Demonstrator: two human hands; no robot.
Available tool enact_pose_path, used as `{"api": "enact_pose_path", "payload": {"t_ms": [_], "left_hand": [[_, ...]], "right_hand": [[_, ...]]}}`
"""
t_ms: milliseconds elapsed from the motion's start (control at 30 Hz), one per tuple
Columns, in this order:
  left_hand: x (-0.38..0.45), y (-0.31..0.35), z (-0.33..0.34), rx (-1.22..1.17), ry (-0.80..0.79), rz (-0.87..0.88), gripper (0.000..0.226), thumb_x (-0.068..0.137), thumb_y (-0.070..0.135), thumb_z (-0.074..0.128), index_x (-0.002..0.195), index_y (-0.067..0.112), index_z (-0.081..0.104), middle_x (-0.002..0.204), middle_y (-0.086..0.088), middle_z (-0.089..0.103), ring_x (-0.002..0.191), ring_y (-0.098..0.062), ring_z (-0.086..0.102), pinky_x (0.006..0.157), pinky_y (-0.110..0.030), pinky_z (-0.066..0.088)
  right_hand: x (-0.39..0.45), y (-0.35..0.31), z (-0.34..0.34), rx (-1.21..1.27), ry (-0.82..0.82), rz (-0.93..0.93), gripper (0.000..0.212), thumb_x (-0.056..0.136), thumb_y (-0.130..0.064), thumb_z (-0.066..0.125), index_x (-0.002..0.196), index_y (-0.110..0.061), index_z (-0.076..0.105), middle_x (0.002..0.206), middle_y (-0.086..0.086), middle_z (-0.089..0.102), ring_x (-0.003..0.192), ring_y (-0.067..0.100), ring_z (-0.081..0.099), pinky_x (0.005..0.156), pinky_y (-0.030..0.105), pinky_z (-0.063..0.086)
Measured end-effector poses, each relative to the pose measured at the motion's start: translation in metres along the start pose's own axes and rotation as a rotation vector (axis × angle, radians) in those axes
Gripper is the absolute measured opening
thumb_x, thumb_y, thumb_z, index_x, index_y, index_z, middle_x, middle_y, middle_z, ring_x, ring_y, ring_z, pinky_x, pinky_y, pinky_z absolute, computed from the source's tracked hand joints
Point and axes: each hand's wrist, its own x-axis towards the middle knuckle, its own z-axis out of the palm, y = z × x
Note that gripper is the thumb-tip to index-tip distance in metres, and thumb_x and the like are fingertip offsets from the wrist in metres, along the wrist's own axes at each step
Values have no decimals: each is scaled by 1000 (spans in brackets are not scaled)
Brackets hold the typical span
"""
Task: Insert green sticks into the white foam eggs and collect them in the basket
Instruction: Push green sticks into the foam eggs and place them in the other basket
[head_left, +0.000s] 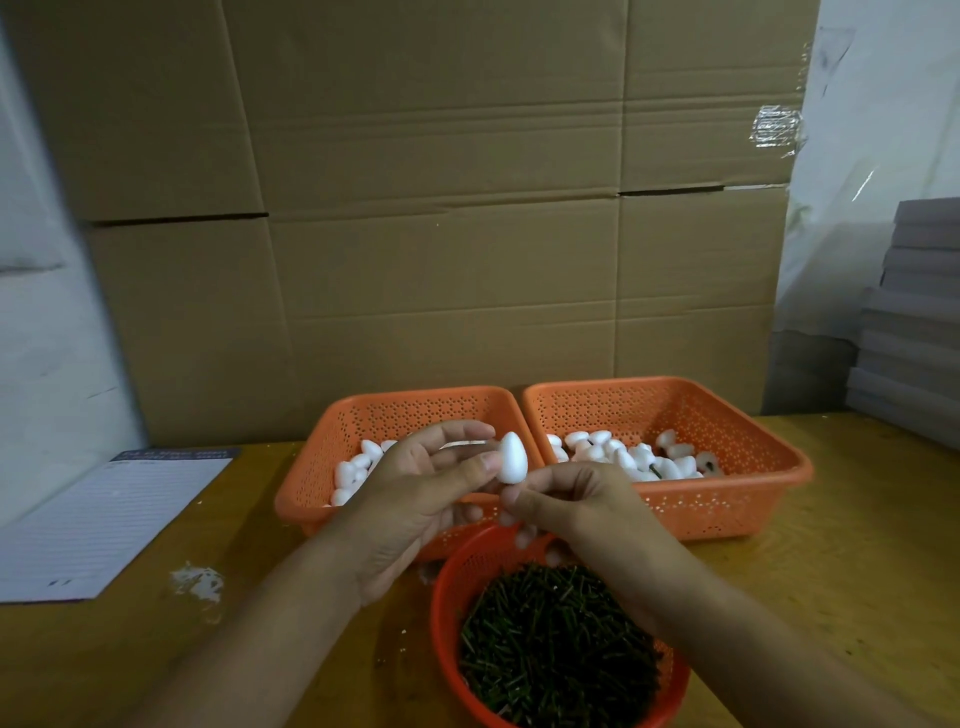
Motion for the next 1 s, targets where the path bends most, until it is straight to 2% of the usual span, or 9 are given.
{"api": "enact_pose_path", "payload": {"t_ms": [167,367,467,600,800,933,1000], "left_hand": [[-1,1,0,114,12,21,52,74,34,82,120,18,65,121,-4,73,104,-18,71,71,-23,54],[-1,-1,4,211,29,58,44,71,34,86,111,23,71,108,-3,76,87,-12,71,68,-23,53],[-2,-1,2,206,7,45,46,76,35,81,119,20,70,108,-5,76,90,-12,71,67,-20,53],[-3,1,-1,148,-62,20,46,81,31,76,124,17,69,112,-9,75,90,-11,71,67,-18,52],[-3,2,-4,141,-133,17,36,89,26,71,124,18,70,106,-9,75,86,-12,68,68,-19,51],[-3,2,-3,108,-134,11,40,84,29,75,122,19,71,98,-7,74,78,-11,64,68,-20,51],[-3,2,-3,101,-137,17,36,87,26,73,122,18,71,96,-7,73,76,-10,63,68,-20,52]], "right_hand": [[-2,-1,1,19,76,-21,15,89,-15,71,87,0,74,68,0,69,58,6,59,50,17,44],[-2,-1,3,-15,99,-33,17,87,-15,74,86,2,74,63,3,67,52,5,58,48,18,43],[-3,-2,2,-27,69,-49,16,89,-15,72,84,0,74,63,-1,68,55,6,59,50,19,44],[-5,-5,-1,-47,30,-56,16,93,-13,68,83,-2,74,69,2,71,60,9,61,52,20,45],[-5,-8,0,-68,-32,-48,19,97,-11,60,85,-1,72,70,-1,71,61,8,62,52,18,45],[-6,-8,4,-49,-67,-52,24,99,-9,57,80,-11,70,72,-1,71,61,8,62,51,17,44],[-7,-8,4,-40,-72,-58,24,99,-10,57,79,-13,71,73,0,71,61,9,61,51,17,44]]}}
